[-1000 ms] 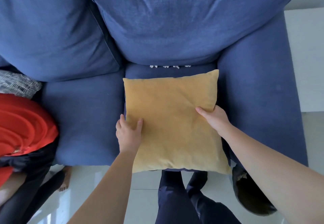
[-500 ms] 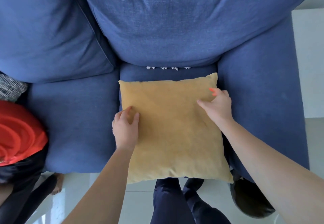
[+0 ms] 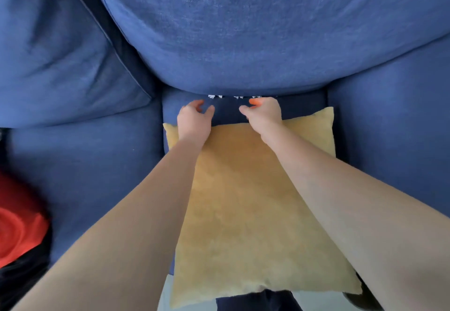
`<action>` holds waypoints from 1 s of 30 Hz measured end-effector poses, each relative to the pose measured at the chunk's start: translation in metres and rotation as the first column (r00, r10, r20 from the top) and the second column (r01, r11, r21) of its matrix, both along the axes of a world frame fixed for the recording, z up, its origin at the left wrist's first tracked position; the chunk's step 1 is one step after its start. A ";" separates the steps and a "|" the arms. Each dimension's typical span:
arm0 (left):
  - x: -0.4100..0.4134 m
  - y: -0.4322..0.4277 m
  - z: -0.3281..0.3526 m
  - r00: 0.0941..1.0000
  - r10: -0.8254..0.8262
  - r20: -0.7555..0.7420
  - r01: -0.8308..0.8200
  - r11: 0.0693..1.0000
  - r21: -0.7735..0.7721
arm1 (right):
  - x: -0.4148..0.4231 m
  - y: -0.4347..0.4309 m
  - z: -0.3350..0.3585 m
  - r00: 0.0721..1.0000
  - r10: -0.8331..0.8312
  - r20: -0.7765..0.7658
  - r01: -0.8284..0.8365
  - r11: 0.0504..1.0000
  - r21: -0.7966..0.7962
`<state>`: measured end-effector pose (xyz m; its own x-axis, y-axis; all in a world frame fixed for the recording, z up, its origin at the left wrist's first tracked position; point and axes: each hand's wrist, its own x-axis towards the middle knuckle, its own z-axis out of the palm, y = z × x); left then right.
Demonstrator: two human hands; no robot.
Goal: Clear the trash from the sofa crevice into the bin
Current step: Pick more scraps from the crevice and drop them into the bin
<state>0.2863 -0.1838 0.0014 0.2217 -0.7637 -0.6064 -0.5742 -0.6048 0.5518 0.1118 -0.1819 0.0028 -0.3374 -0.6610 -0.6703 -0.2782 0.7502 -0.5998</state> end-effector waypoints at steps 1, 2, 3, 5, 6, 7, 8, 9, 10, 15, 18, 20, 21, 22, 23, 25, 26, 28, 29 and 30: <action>-0.001 -0.008 -0.008 1.000 0.002 -0.016 -0.002 1.000 0.016 | 0.004 -0.006 -0.010 0.999 -0.040 0.027 0.040 0.999 0.023; -0.001 -0.015 -0.017 1.000 0.011 -0.027 -0.010 1.000 0.028 | 0.006 -0.011 -0.019 0.995 -0.083 0.054 0.080 0.996 0.050; -0.002 -0.021 -0.025 0.999 0.025 -0.037 -0.024 0.999 0.043 | 0.008 -0.015 -0.027 0.989 -0.124 0.081 0.118 0.990 0.075; -0.005 -0.032 -0.041 0.998 0.059 -0.038 -0.056 0.997 0.060 | 0.011 -0.022 -0.040 0.971 -0.201 0.130 0.189 0.977 0.103; -0.007 -0.036 -0.048 0.998 0.068 -0.015 -0.067 0.996 0.063 | 0.013 -0.025 -0.046 0.961 -0.230 0.154 0.217 0.971 0.097; -0.008 -0.039 -0.054 0.997 0.073 0.017 -0.074 0.994 0.074 | 0.014 -0.028 -0.053 0.953 -0.248 0.173 0.238 0.968 0.077; -0.011 -0.041 -0.059 0.996 0.081 0.042 -0.085 0.993 0.086 | 0.016 -0.030 -0.060 0.950 -0.252 0.182 0.246 0.968 0.057; -0.014 -0.042 -0.062 0.994 0.088 0.061 -0.094 0.990 0.101 | 0.018 -0.031 -0.068 0.950 -0.252 0.182 0.248 0.968 0.044; -0.016 -0.044 -0.064 0.993 0.089 0.081 -0.098 0.989 0.113 | 0.019 -0.033 -0.075 0.949 -0.258 0.180 0.254 0.966 0.041; -0.021 -0.046 -0.077 0.982 0.014 0.189 -0.029 0.996 0.080 | 0.022 -0.041 -0.086 0.898 -0.386 0.209 0.384 0.922 0.052; -0.022 -0.051 -0.086 0.972 -0.009 0.237 -0.005 0.998 0.060 | 0.023 -0.047 -0.087 0.877 -0.431 0.214 0.430 0.901 0.055; -0.023 -0.056 -0.088 0.968 -0.009 0.250 -0.003 0.999 0.045 | 0.024 -0.049 -0.088 0.876 -0.434 0.212 0.435 0.899 0.043; -0.023 -0.057 -0.089 0.970 -0.002 0.243 -0.008 0.999 0.039 | 0.025 -0.049 -0.087 0.875 -0.433 0.215 0.436 0.899 0.035; -0.022 -0.057 -0.091 0.973 0.008 0.231 -0.017 0.999 0.035 | 0.025 -0.050 -0.087 0.875 -0.430 0.224 0.435 0.900 0.026; -0.021 -0.057 -0.092 0.976 0.019 0.219 -0.026 0.999 0.030 | 0.025 -0.050 -0.087 0.874 -0.424 0.236 0.432 0.901 0.018; -0.020 -0.055 -0.091 0.980 0.038 0.196 -0.042 0.999 0.015 | 0.026 -0.048 -0.085 0.873 -0.414 0.259 0.425 0.905 0.014; -0.020 -0.055 -0.091 0.981 0.045 0.188 -0.048 0.999 0.011 | 0.027 -0.047 -0.084 0.871 -0.415 0.264 0.425 0.905 0.019; -0.019 -0.056 -0.089 0.984 0.058 0.169 -0.061 0.998 0.014 | 0.027 -0.045 -0.083 0.873 -0.412 0.260 0.420 0.907 0.026; -0.018 -0.056 -0.088 0.985 0.067 0.161 -0.070 0.997 0.015 | 0.028 -0.045 -0.082 0.881 -0.400 0.252 0.408 0.913 0.022; -0.016 -0.054 -0.088 0.986 0.078 0.148 -0.081 0.997 0.011 | 0.027 -0.044 -0.081 0.888 -0.390 0.245 0.399 0.917 0.015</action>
